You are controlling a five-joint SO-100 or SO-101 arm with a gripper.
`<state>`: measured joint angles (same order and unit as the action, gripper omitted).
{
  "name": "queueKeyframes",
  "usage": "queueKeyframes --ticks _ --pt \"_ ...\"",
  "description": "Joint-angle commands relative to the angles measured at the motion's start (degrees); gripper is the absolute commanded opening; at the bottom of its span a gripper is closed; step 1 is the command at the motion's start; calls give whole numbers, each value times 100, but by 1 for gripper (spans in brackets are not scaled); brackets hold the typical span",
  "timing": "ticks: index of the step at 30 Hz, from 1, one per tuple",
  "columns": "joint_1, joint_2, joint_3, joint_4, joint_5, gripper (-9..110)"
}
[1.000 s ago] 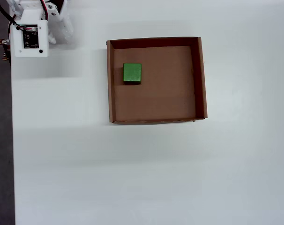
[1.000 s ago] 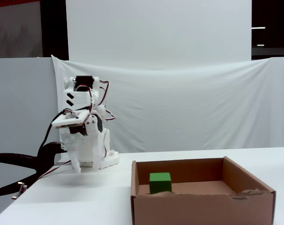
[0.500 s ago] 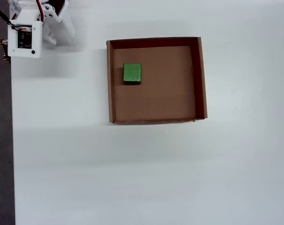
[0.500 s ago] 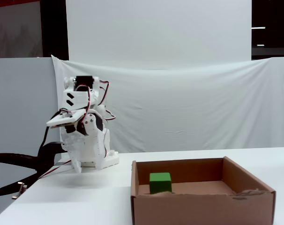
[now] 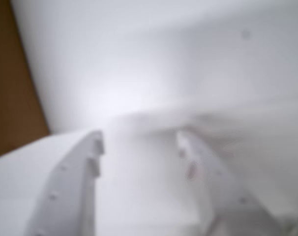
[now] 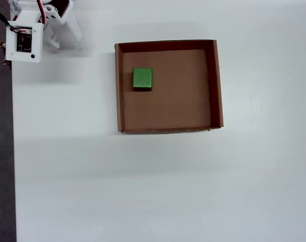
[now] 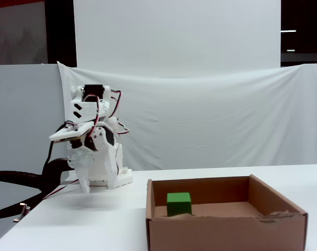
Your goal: Grasp a green cube and put it in a box.
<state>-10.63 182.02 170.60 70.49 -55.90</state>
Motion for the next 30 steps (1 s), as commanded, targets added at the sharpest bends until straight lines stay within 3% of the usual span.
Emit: queueKeyframes --ticks 1,30 --pt "-9 26 -26 18 18 21" --pt "-26 26 -26 18 79 21"
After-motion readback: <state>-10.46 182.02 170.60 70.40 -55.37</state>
